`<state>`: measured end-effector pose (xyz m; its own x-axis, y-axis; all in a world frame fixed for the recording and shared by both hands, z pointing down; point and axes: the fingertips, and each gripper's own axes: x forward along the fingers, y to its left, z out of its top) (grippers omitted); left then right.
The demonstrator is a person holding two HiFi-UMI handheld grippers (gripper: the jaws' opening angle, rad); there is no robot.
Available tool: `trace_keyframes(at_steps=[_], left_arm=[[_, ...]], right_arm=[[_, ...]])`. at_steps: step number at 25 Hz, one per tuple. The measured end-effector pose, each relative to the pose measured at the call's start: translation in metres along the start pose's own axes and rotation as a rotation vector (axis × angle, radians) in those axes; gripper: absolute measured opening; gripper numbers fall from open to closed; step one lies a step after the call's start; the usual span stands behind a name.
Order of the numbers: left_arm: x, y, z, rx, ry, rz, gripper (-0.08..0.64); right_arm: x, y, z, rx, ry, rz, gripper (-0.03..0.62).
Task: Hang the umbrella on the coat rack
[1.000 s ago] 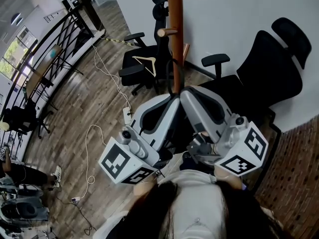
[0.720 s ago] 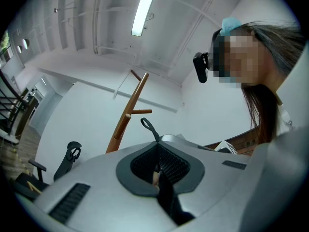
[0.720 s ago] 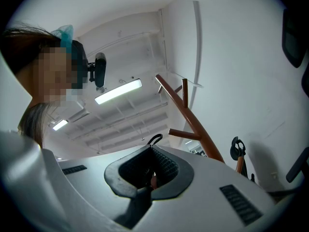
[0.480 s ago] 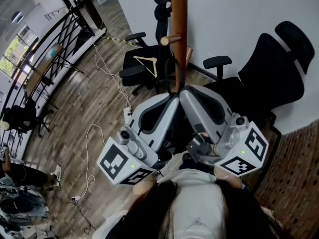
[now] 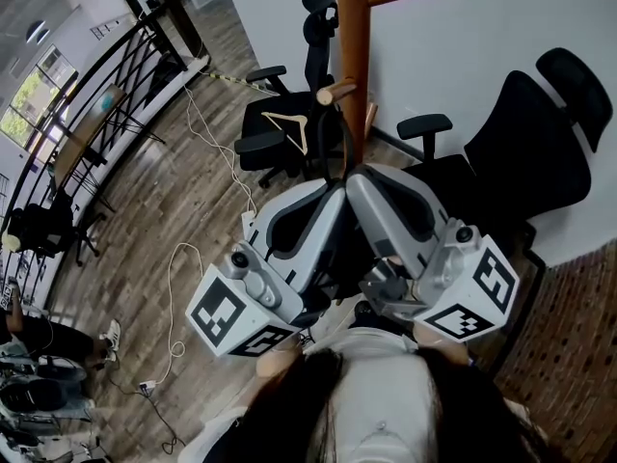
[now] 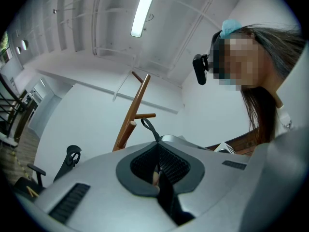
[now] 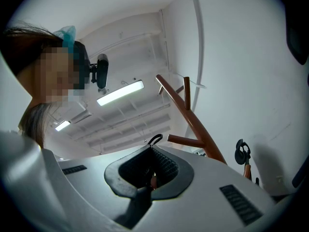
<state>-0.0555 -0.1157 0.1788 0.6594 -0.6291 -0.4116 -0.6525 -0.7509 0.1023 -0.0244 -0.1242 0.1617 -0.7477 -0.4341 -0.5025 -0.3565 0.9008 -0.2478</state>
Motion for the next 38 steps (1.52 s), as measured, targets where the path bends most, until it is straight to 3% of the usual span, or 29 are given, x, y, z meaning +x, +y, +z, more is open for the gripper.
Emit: trace_keyframes(at_steps=[38], left_arm=[[0.026, 0.044, -0.006, -0.068, -0.003, -0.026, 0.012]], right_arm=[[0.029, -0.041, -0.003, 0.0, 0.004, -0.017, 0.035]])
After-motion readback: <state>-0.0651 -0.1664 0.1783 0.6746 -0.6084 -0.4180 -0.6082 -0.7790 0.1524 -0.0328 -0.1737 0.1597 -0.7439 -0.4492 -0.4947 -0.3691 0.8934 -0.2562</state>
